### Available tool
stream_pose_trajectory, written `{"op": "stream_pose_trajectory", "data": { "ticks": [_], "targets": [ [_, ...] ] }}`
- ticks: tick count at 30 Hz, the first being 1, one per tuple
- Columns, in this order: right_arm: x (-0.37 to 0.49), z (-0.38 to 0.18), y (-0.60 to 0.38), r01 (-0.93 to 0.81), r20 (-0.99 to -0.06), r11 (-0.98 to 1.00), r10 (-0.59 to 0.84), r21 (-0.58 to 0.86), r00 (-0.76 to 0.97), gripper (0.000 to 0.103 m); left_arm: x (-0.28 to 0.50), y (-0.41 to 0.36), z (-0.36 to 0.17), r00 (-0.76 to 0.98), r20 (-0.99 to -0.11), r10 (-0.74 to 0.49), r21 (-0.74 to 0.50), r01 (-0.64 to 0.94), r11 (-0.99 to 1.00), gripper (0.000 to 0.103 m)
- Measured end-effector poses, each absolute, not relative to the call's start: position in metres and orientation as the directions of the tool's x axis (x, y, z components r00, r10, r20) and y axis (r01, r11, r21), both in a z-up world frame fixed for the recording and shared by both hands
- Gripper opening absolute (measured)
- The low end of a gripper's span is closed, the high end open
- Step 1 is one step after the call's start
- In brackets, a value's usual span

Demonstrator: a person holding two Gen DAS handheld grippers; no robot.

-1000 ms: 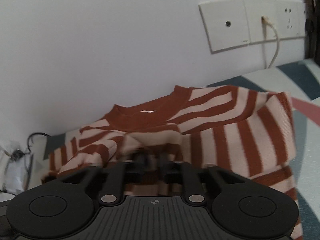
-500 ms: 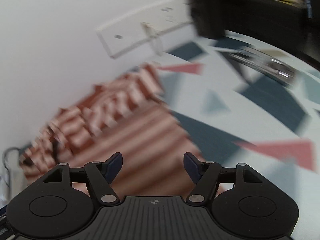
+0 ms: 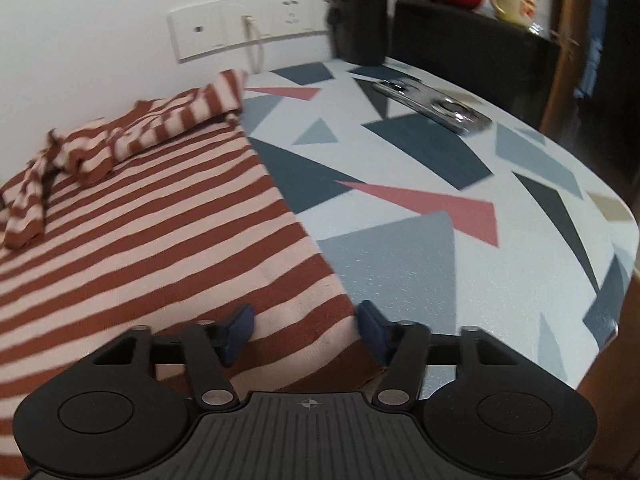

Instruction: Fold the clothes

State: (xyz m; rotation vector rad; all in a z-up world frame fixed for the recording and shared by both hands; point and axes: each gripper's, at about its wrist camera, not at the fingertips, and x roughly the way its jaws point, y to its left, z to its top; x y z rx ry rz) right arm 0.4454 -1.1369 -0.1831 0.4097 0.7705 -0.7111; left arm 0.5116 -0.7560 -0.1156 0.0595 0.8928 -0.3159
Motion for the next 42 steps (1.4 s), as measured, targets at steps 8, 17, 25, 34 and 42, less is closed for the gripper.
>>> {"op": "stream_pose_trajectory", "data": {
  "ticks": [8, 17, 25, 34, 42],
  "targets": [
    [0.433, -0.176, -1.140, 0.695, -0.760, 0.708, -0.382, 0.124, 0.525, 0.006, 0.492, -0.740, -0.111, 0.510, -0.795, -0.329, -0.177, 0.325, 0.929, 0.008],
    [0.370, -0.173, -1.138, 0.730, -0.808, 0.667, -0.346, 0.146, 0.478, 0.006, 0.430, -0.725, -0.108, 0.385, -0.835, -0.393, -0.210, 0.437, 0.875, 0.008],
    [0.340, -0.166, -1.129, 0.771, -0.809, 0.617, -0.367, 0.159, 0.460, 0.023, 0.423, -0.733, -0.097, 0.367, -0.849, -0.381, -0.186, 0.467, 0.865, 0.027],
    [0.395, -0.069, -1.143, 0.666, -0.624, 0.667, -0.374, 0.333, 0.686, 0.027, 0.465, -0.746, -0.024, 0.537, -0.711, -0.454, -0.212, 0.452, 0.867, 0.057],
    [0.483, -0.024, -1.147, 0.491, -0.460, 0.800, -0.312, 0.344, 0.831, 0.046, 0.518, -0.791, -0.015, 0.590, -0.704, -0.395, -0.095, 0.472, 0.876, 0.069]
  ]
}}
